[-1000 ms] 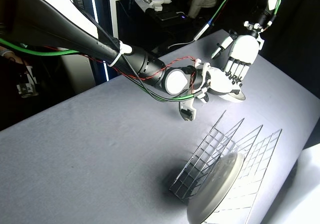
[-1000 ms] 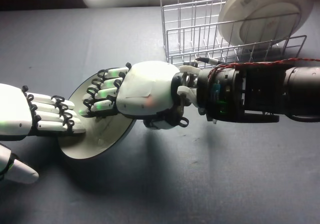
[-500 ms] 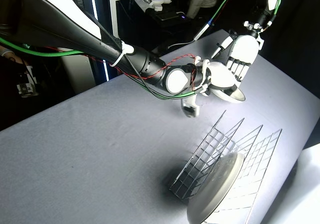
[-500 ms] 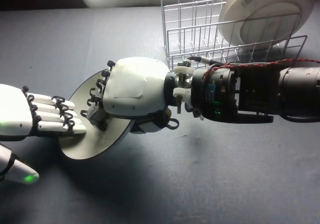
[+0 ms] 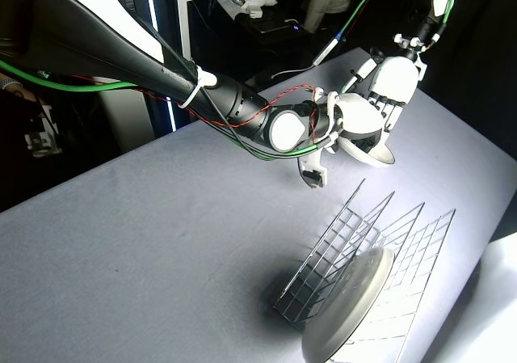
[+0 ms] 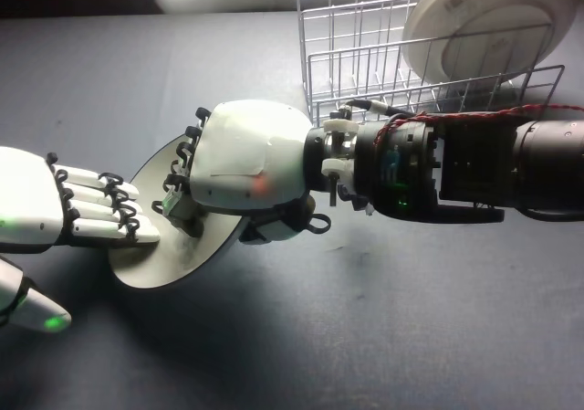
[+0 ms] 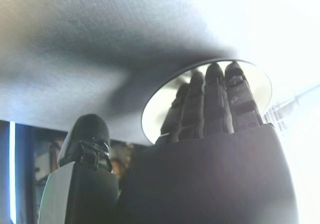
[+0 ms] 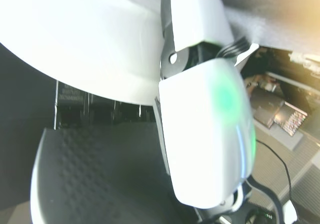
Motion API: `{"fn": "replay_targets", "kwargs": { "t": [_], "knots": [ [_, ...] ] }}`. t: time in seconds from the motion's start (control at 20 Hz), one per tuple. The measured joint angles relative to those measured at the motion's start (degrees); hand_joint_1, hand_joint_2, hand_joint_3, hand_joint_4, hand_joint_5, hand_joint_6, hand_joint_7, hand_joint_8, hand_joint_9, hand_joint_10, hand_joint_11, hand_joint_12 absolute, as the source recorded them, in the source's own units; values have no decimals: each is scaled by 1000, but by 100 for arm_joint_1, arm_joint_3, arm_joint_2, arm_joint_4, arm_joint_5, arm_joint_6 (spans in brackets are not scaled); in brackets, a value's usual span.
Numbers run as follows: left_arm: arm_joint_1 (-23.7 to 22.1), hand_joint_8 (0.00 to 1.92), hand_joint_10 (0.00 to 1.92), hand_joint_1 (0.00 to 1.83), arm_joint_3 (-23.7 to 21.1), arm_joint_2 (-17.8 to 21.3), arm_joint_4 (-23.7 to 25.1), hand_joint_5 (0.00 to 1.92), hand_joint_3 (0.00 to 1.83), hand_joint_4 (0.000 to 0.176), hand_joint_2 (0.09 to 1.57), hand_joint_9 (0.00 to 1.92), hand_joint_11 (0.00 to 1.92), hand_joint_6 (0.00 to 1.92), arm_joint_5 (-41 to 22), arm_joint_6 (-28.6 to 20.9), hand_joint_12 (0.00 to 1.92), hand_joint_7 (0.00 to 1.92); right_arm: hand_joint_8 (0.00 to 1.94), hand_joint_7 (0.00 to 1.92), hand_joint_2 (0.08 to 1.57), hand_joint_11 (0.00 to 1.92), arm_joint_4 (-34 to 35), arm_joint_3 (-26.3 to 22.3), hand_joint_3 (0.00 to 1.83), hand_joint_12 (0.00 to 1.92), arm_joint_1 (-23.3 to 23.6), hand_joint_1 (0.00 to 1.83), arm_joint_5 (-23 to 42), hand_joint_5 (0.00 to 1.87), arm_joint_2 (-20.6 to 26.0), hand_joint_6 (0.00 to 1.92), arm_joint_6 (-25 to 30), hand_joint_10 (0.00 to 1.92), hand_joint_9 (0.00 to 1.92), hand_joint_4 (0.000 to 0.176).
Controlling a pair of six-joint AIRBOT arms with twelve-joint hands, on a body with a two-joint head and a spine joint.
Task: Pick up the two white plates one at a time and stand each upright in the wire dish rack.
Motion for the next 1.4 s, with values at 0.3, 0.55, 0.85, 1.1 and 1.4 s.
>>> {"fn": "replay_targets", "kwargs": {
  "t": [0.3,0.55,0.85,1.1,1.4],
  "knots": [
    [-907,4,4,0,-105,61,391,101,0,0,1263,83,0,3,-9,-98,196,103,634,1103,1043,994,286,-195,0,1346,94,1500,144,1012,334,818,116,770,1103,0],
    [-1513,2,1,0,-116,240,422,118,1,0,1264,83,0,1,-11,-116,185,111,597,1112,1043,1000,520,-463,0,1327,168,1498,118,1026,503,830,98,800,1074,0],
    [-1781,2,2,0,-116,337,411,100,1,0,1274,70,0,2,-20,-125,118,96,639,1092,1042,1005,940,-876,1,1341,374,1499,103,1026,868,803,96,788,1093,0],
    [-1786,3,3,0,-92,339,420,115,0,0,1268,80,0,5,-48,-144,155,106,638,1094,1042,1005,1364,-1342,0,1339,544,1499,90,1021,1241,811,92,783,1094,0],
    [-1768,3,2,0,-74,343,411,109,0,0,1273,73,0,4,-61,-155,146,98,541,1146,1033,1012,1886,-1967,0,1319,704,1500,96,1042,1753,785,94,746,1114,0]
  ]
}}
